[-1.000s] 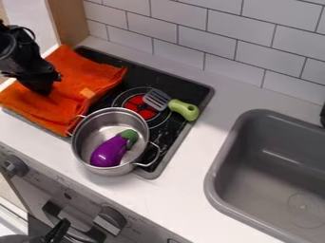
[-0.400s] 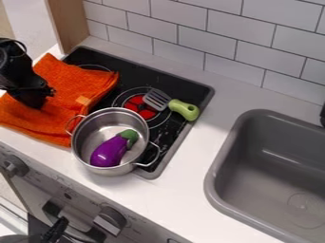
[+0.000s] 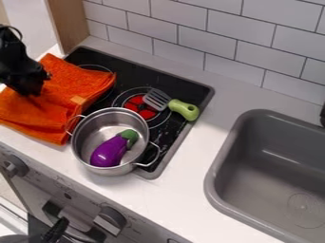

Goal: Move the orange clothe to the bottom side of the table.

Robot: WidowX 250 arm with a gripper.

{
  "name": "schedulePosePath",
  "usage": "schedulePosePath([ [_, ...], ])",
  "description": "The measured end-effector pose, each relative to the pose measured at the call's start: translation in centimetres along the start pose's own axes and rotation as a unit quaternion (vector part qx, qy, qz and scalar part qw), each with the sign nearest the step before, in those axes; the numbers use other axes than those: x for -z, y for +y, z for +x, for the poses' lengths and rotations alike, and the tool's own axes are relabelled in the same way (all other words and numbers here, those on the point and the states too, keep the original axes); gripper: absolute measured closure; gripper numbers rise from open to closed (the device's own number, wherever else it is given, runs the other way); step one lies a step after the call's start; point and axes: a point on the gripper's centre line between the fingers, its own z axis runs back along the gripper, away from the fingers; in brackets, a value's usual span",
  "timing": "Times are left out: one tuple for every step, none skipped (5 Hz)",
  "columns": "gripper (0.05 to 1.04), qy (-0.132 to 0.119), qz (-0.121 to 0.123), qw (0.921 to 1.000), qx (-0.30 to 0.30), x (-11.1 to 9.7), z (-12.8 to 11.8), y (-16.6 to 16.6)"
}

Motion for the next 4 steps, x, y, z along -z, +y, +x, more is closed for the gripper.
schedulePosePath([
  [0.453, -0.006, 0.011, 0.9997, -0.022, -1.8, 1.7, 0.3],
  [0.188, 0.016, -0.012, 0.9980, -0.059, -3.5, 3.2, 0.2],
  [0.083, 0.036, -0.041, 0.9951, -0.082, -4.7, 4.0, -0.6],
  [0.083, 0.011, -0.065, 0.9941, -0.086, -5.6, 4.9, -1.5],
])
